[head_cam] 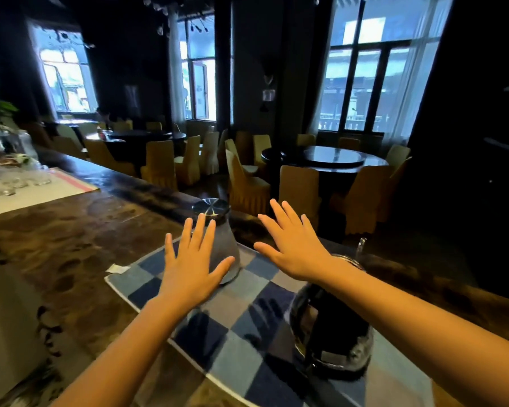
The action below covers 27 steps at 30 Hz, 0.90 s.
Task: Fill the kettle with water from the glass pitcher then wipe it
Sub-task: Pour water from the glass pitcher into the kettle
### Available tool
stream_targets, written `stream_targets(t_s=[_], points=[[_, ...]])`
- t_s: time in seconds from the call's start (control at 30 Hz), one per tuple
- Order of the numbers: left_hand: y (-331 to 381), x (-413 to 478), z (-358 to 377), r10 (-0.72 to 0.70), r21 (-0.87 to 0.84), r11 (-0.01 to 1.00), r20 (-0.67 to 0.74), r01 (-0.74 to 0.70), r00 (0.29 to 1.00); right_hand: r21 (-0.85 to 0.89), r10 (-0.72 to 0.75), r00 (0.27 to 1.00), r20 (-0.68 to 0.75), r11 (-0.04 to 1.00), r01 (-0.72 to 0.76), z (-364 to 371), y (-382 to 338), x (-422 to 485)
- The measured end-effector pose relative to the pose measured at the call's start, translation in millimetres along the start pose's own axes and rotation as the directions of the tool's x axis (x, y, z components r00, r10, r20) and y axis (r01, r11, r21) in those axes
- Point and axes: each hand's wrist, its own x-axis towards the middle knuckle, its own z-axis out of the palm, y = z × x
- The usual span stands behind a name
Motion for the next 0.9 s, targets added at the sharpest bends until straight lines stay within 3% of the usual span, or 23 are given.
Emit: stream_targets(t_s=[0.23,0.37,0.5,0.57,0.63,0.73,0.77,0.8,0.9], points=[[-90.6,37.0,9.1,-0.049,0.006,0.999,0.068,0.049,0.996,0.102,0.096,0.98,0.175,0.988,-0.115,28.4,-49.8,62.7],[-136.6,51.0,35.4,-0.096,-0.102,0.988,0.161,0.113,0.982,0.266,0.128,0.939,0.32,0.939,-0.218,49.5,-74.8,100.5],[-172.0,53.2,67.9,-0.182,-0.287,0.924,0.257,0.254,0.949,0.367,0.119,0.932,0.343,0.896,-0.249,82.8,-103.9,128.6],[-184.6,51.4,80.7,-0.171,-0.38,0.884,0.28,0.273,0.945,0.487,0.196,0.914,0.355,0.796,-0.359,99.4,-113.3,136.2],[-194.4,53.2,88.4,-0.13,-0.489,0.829,0.304,0.271,0.944,0.623,0.246,0.868,0.431,0.614,-0.484,109.6,-118.2,142.5],[-198.4,62.0,92.8,-0.081,-0.639,0.695,0.388,0.331,0.918,0.752,0.282,0.754,0.594,0.137,-0.644,120.1,-123.1,149.9],[-196.7,65.5,93.9,-0.068,-0.654,0.67,0.419,0.353,0.905,0.762,0.308,0.73,0.61,0.025,-0.647,123.3,-124.2,151.1],[-193.9,69.4,95.4,-0.047,-0.656,0.664,0.442,0.359,0.896,0.773,0.329,0.725,0.604,-0.024,-0.634,126.2,-125.1,151.8],[-182.1,81.4,101.9,0.051,-0.687,0.651,0.463,0.321,0.885,0.796,0.363,0.745,0.56,0.014,-0.605,131.4,-129.1,147.3]])
